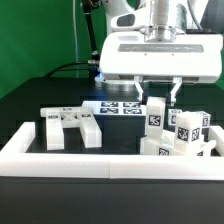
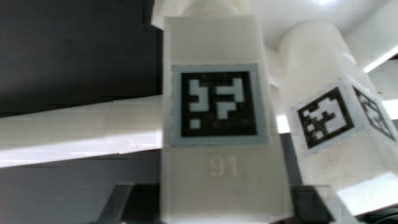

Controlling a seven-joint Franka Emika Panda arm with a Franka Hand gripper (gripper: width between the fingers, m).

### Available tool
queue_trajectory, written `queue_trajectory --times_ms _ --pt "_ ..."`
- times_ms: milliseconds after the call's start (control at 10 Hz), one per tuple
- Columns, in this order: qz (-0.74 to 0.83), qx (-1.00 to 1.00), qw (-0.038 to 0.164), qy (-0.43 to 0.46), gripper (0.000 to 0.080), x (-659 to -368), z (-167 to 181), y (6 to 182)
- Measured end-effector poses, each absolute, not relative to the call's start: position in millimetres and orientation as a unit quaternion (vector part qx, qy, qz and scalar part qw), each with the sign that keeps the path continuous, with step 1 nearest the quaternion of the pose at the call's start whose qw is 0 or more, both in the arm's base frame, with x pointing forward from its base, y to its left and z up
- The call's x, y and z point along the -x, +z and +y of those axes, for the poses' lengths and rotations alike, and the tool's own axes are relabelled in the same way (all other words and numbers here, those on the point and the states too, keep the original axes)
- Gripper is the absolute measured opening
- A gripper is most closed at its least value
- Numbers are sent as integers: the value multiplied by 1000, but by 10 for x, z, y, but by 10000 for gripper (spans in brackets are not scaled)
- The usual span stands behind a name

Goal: Assemble chair

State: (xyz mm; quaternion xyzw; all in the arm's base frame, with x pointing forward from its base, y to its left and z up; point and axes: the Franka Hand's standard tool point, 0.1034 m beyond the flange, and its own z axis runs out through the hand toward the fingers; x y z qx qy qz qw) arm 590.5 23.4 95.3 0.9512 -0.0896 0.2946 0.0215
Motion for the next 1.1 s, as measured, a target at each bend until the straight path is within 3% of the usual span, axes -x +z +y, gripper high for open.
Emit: queue_trajectory --times_ms 1100 --pt "-123 -945 29 302 290 -5841 230 924"
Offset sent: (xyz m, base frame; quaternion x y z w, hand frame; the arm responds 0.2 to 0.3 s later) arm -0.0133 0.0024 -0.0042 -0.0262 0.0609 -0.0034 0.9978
